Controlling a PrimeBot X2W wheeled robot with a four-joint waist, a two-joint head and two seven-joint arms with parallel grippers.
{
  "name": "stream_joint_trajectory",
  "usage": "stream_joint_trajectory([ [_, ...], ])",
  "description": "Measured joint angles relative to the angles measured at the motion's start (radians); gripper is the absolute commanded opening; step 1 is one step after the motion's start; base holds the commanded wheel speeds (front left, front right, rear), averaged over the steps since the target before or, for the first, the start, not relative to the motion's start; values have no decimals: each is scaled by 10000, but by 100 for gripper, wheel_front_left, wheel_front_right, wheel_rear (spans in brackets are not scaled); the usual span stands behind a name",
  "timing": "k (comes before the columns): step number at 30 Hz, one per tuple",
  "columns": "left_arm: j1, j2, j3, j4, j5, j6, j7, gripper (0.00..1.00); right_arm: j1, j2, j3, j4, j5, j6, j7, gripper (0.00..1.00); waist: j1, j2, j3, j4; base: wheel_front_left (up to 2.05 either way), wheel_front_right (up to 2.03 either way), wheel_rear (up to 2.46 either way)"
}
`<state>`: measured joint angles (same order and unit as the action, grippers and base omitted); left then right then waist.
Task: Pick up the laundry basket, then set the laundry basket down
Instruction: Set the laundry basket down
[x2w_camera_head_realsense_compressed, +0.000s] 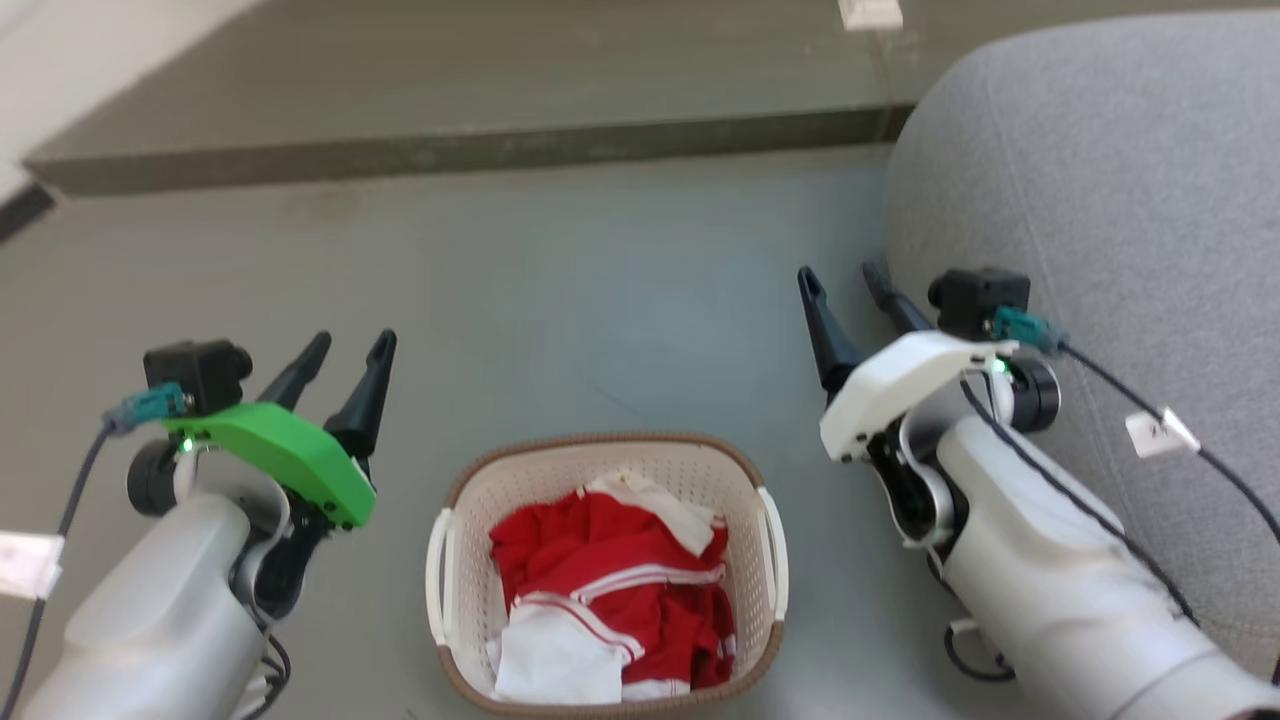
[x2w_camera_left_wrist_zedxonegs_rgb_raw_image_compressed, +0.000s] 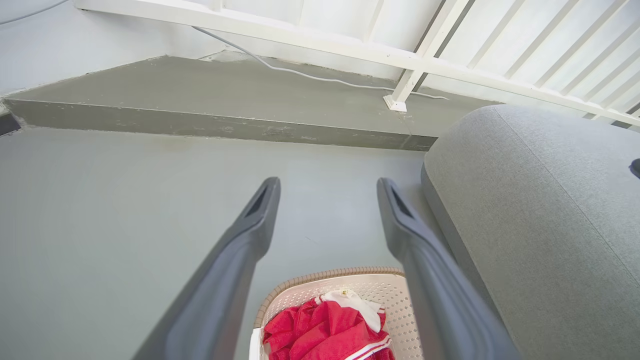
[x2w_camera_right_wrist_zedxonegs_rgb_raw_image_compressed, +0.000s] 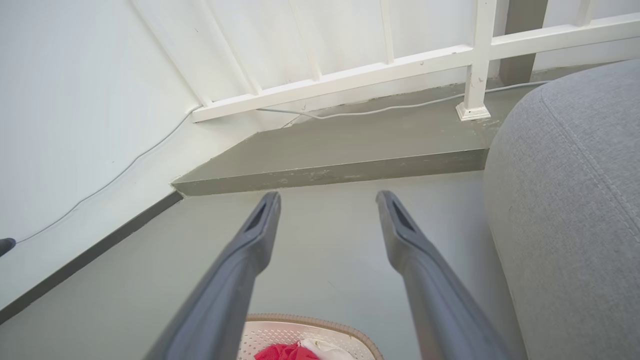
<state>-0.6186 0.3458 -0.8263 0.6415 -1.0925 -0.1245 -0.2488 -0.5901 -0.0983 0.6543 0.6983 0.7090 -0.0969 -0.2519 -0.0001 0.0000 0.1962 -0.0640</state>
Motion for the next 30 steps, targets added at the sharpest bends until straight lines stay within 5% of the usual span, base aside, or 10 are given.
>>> stream_joint_trajectory([
  [13,1621,-2,1739,-1256,1363,4,0,100,1873,-86,-1039,-1785,-920,0,0,100,0,0,-1456,122,0,0,0],
  [30,3687,-249,4328,-3289,3016,433,0,100,3731,-186,-2468,-4117,-2406,-119,-2,100,0,0,-1682,345,0,0,0],
])
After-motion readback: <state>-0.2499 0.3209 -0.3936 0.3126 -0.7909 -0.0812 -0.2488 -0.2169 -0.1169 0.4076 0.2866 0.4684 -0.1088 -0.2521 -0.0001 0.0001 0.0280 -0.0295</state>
